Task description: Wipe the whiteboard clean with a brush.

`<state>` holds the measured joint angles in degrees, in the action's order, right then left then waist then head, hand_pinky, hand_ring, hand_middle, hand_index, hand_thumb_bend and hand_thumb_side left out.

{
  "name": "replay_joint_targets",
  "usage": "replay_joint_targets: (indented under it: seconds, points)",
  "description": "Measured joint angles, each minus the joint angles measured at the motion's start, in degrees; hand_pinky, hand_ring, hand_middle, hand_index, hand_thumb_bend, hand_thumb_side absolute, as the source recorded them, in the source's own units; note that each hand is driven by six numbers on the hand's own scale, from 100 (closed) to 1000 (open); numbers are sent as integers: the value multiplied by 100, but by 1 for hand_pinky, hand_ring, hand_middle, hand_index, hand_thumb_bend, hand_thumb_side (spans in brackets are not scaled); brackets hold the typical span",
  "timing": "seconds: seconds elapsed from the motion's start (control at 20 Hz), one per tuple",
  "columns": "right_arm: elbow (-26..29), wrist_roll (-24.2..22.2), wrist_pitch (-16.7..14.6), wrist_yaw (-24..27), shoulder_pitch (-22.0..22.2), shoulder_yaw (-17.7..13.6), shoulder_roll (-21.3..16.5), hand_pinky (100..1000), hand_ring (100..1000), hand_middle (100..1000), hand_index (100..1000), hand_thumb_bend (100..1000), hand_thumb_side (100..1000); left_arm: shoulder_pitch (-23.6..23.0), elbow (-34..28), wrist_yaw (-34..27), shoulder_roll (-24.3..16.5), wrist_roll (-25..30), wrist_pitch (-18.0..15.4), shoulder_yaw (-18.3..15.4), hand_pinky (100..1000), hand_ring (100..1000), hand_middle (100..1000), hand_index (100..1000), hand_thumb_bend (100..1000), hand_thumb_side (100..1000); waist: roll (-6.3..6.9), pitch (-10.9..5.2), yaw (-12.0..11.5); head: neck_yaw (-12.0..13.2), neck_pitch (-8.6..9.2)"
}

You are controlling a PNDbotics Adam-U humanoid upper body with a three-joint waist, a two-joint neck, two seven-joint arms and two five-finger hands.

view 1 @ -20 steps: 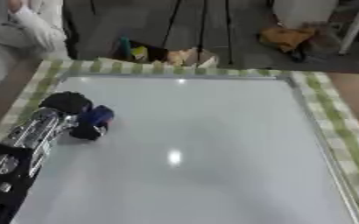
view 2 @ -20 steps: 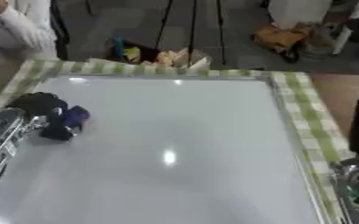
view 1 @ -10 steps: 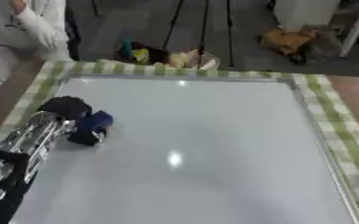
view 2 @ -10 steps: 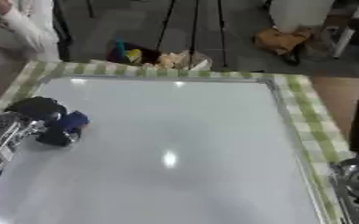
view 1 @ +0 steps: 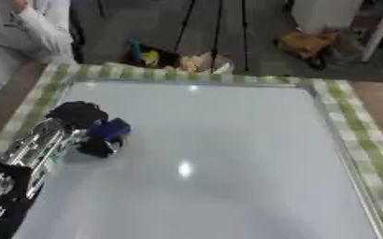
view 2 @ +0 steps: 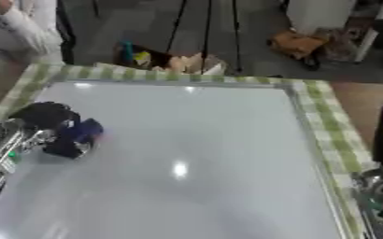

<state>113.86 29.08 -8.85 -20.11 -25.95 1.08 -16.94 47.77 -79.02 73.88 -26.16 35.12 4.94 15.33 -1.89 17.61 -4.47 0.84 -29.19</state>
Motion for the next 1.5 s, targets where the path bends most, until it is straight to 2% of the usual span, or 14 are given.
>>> replay_joint_targets:
  seconds: [0.25,0.55,1.0,1.2,1.5]
  points:
    - [0,0,0,0,1,0,0,837,914,661,852,100,1000,-45,-546,-56,39,247,-57,85,187,404,368,607,100,758,9,0,-7,-16,-5]
    - [0,3,-3,0,8,1,-1,836,913,661,852,100,1000,-266,-688,14,191,554,-12,99,193,408,373,612,100,767,51,0,-34,-69,-48]
    - [0,27,-23,-3,23,1,-5,836,913,662,851,100,1000,-610,-1039,5,201,680,8,97,214,430,399,651,100,798,67,0,-55,-101,-51]
    - [0,36,-17,-4,22,1,-5,836,912,663,851,100,1000,-674,-1073,-5,202,718,40,97,219,435,407,667,100,835,52,0,-55,-107,-52]
    - [0,57,-12,-8,20,-1,-5,835,912,663,851,100,1000,-764,-1226,-7,273,751,73,58,246,462,445,716,100,974,35,-1,-50,-222,-118]
